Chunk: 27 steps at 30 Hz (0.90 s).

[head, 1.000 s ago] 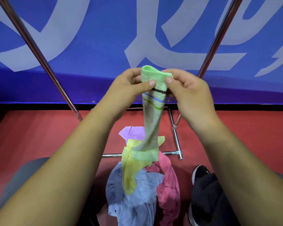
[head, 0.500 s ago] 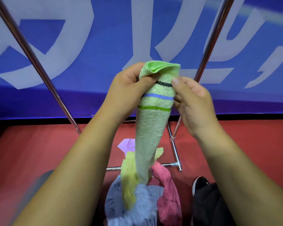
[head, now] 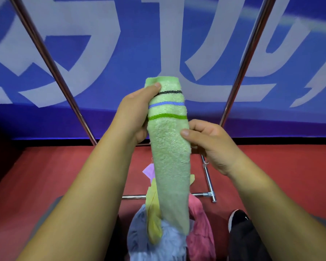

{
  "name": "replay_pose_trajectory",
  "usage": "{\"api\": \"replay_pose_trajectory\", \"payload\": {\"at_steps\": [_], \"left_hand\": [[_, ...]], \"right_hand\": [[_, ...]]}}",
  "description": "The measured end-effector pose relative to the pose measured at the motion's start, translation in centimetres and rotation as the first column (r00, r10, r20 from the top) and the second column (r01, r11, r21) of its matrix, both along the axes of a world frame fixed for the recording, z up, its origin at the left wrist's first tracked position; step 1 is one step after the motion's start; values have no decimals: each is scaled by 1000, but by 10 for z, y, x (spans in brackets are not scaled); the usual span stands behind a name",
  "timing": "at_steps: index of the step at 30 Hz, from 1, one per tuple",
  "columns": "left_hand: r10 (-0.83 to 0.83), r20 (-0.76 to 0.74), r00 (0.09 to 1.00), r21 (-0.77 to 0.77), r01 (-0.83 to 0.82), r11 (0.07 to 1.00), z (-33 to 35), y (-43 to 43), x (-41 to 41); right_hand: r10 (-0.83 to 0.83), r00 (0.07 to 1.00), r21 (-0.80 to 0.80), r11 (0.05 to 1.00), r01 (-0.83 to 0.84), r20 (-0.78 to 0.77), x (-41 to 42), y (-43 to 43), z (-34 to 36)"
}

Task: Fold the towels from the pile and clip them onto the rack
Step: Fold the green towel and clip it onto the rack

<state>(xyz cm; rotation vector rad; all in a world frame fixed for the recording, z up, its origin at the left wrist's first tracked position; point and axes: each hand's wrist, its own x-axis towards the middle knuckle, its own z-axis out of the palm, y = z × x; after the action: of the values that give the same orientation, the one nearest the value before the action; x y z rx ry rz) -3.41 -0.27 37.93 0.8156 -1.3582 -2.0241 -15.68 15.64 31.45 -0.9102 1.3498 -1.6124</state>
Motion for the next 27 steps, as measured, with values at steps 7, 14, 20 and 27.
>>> {"api": "replay_pose_trajectory", "payload": {"at_steps": [7, 14, 20, 27], "left_hand": [[-100, -21, 995, 286, 101, 953, -24, -29, 7], [-268, -298, 916, 404, 376, 834, -49, -31, 3], [-366, -17, 930, 261, 358, 897, -74, -10, -3], [-451, 321, 833, -6, 478, 878, -101, 17, -7]], "right_hand": [[-69, 997, 13, 998, 69, -28, 18, -16, 2], [-338, 925, 42, 936, 350, -176, 8, -27, -3], [-500, 822, 96, 836, 540, -272, -13, -24, -15], [-554, 814, 167, 798, 579, -176, -31, -13, -14]]}}
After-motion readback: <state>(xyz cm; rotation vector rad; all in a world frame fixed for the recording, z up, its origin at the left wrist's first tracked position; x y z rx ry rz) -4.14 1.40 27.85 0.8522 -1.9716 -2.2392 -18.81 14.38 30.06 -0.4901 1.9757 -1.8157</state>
